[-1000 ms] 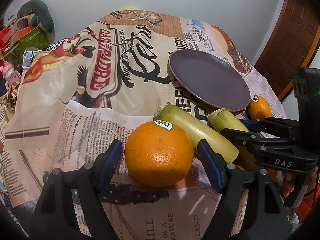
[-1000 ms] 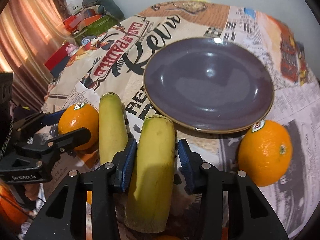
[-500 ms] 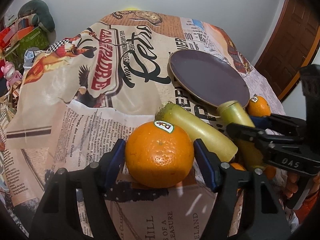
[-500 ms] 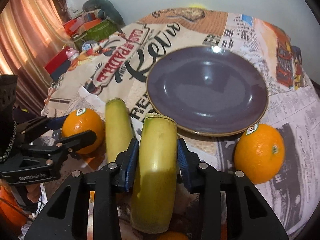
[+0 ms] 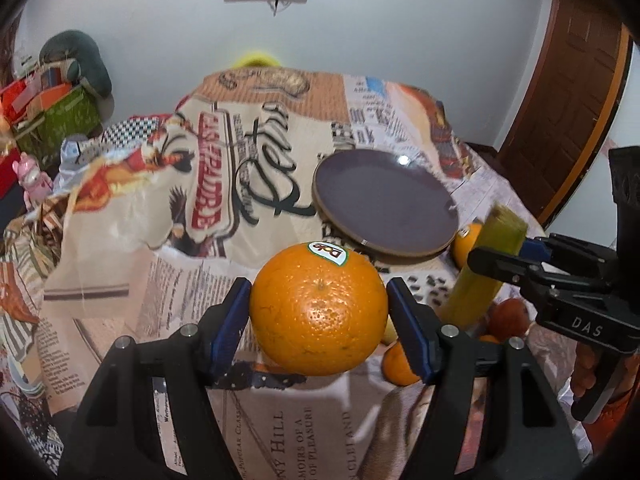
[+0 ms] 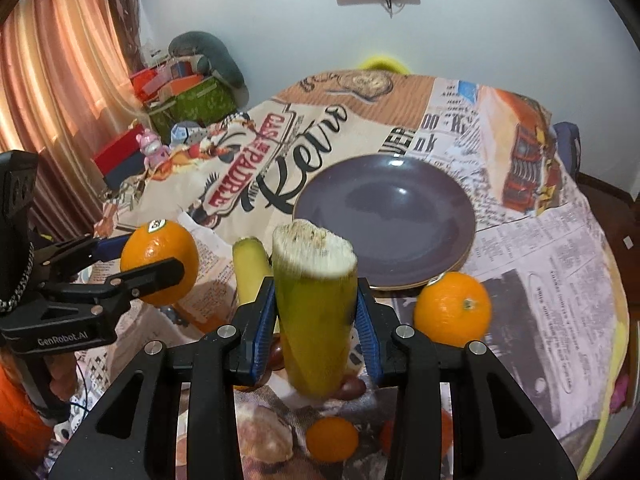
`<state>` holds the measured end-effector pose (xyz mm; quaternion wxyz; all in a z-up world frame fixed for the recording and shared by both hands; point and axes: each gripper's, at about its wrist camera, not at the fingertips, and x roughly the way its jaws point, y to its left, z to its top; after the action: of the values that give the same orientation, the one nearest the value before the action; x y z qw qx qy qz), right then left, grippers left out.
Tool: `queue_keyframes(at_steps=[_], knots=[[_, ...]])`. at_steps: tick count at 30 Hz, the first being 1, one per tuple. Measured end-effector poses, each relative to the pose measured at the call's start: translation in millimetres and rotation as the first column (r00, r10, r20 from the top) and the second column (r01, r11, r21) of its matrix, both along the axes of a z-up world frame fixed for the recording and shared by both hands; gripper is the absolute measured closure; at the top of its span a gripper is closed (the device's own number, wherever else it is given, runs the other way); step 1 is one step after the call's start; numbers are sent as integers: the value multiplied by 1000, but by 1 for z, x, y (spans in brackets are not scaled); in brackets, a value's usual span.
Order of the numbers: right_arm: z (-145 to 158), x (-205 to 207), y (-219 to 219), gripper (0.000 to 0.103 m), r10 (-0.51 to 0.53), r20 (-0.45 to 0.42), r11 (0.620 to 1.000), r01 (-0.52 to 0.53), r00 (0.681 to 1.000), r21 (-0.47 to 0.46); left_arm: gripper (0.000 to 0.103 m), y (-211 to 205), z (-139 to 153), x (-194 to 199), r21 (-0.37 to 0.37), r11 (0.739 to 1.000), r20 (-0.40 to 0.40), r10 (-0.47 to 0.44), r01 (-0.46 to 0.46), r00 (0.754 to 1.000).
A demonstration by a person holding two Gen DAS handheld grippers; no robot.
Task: Organize fruits
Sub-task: 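Lift and carry the corn cob and orange toward the grey plate with both grippers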
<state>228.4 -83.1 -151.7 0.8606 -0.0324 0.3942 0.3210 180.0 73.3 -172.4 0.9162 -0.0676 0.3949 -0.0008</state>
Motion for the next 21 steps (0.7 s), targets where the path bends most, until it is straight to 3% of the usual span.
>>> queue_keyframes(at_steps=[11,21], knots=[[20,5,-23,69,-59,60,998,57,996,31,35,-20,31,17,25,999,75,-36,34,997],[33,29,-37,69,-108,119,994,106,987,20,35,-22,39,54,32,998,99,-50,47,994]])
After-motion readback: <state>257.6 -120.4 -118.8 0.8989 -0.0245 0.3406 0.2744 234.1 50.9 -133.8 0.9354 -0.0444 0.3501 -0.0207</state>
